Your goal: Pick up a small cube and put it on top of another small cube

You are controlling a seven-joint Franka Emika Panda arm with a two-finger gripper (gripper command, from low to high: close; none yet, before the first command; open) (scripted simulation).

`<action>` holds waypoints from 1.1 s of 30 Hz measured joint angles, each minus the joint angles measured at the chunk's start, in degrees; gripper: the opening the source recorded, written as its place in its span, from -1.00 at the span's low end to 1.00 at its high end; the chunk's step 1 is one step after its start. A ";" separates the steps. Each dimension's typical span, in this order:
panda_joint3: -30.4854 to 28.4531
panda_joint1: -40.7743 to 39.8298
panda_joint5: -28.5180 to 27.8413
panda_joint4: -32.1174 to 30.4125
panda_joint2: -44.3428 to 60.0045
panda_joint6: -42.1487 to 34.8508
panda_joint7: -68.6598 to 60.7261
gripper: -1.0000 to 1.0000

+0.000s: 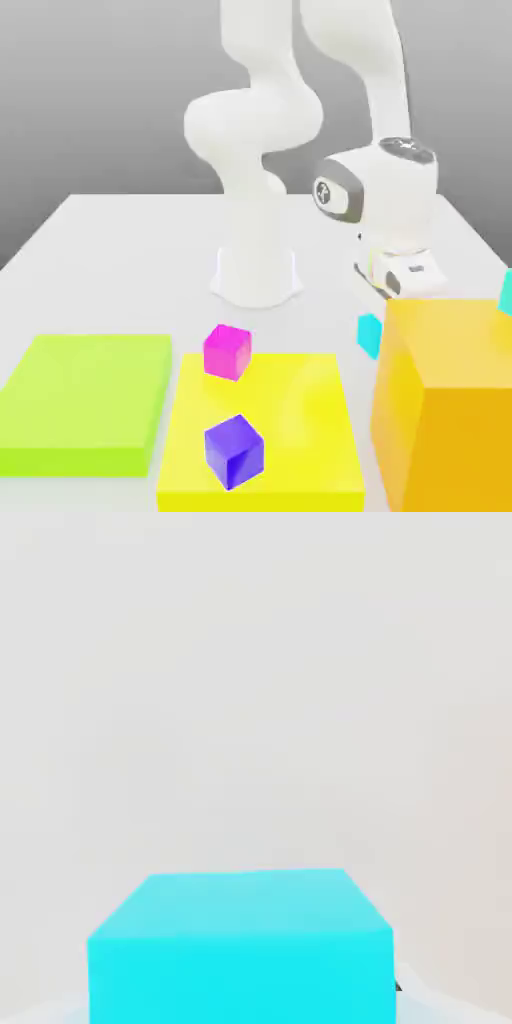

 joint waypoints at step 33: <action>-14.67 -22.90 -22.83 8.78 -25.85 -33.70 22.63 -1.00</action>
